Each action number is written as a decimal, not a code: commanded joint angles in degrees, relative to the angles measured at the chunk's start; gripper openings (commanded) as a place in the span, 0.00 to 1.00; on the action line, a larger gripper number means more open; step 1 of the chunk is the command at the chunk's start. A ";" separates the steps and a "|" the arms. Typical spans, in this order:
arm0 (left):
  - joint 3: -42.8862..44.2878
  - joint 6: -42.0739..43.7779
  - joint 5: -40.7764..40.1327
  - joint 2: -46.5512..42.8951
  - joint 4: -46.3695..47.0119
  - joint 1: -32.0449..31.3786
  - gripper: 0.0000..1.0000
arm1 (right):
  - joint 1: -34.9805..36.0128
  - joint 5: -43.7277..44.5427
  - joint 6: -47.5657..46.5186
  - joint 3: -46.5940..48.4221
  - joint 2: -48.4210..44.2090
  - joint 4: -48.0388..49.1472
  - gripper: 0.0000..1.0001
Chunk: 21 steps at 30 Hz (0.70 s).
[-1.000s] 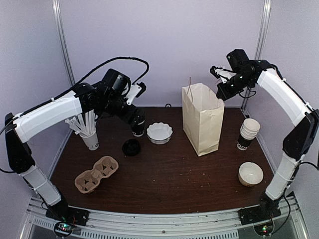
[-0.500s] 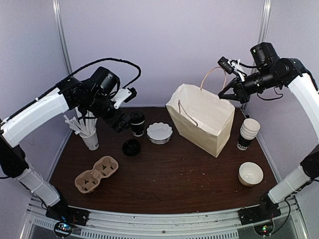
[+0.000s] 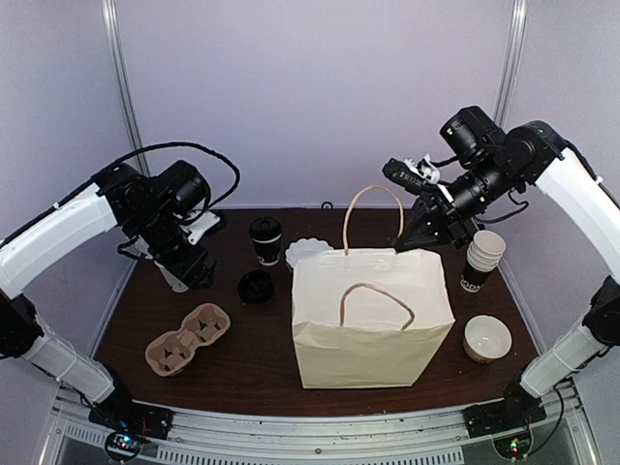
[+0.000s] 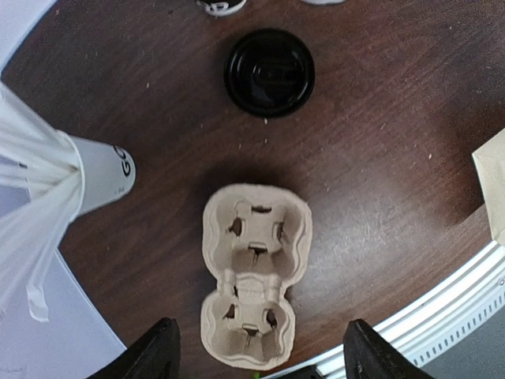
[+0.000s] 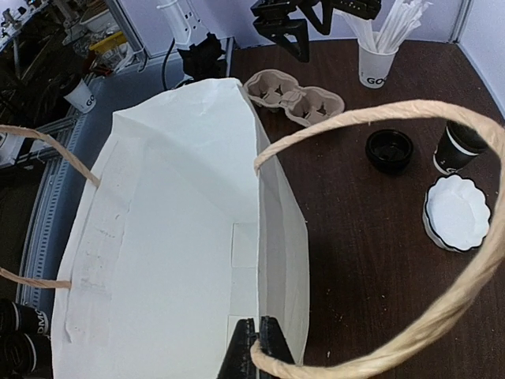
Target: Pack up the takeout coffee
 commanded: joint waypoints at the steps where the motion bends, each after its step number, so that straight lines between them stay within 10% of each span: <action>1: -4.56 -7.00 4.14 -2.55 -6.79 0.94 0.73 | 1.04 -3.38 -4.94 2.89 3.53 -2.00 0.00; 21: -20.55 -0.33 8.54 3.05 2.79 5.61 0.63 | 0.44 -2.53 -10.04 0.12 4.19 -1.22 0.00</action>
